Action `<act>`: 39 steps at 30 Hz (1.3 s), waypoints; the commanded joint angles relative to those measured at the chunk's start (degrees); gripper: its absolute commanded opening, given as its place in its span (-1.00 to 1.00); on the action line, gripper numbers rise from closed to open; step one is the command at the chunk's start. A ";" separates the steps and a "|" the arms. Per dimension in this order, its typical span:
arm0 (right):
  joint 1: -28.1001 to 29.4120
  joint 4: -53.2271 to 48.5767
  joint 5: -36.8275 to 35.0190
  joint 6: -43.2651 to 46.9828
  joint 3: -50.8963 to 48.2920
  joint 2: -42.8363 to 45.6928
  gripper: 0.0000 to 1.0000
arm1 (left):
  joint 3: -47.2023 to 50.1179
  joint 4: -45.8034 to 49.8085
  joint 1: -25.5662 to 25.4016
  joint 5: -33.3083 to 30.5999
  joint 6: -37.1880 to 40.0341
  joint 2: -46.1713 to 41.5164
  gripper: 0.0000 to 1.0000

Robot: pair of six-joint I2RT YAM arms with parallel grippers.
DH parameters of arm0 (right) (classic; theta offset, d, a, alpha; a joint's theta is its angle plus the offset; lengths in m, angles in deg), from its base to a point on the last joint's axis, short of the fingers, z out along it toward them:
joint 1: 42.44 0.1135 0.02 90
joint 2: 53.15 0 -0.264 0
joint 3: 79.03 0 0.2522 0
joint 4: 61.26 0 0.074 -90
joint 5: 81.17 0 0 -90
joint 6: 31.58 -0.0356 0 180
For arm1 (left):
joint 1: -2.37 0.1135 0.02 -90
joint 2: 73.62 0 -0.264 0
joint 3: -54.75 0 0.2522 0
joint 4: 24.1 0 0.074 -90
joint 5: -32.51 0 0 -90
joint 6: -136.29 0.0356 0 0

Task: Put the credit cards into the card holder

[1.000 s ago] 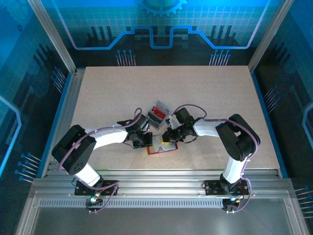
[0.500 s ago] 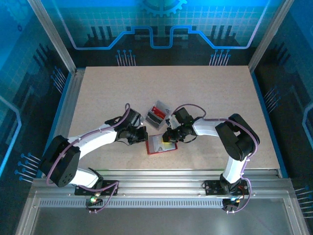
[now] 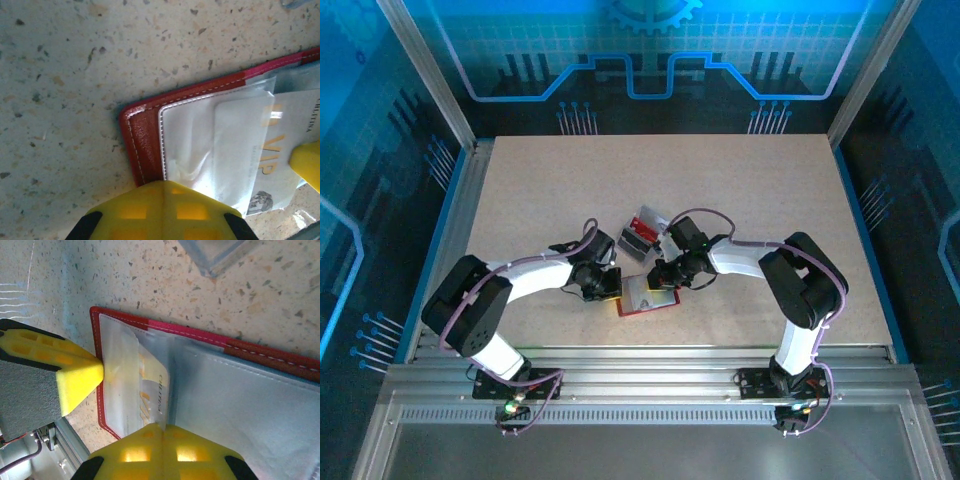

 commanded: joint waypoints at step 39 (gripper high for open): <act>8.02 -3.69 -11.44 -10.18 1.18 2.49 -0.41 | 3.78 -1.80 -1.69 -1.41 -1.84 -3.24 -1.00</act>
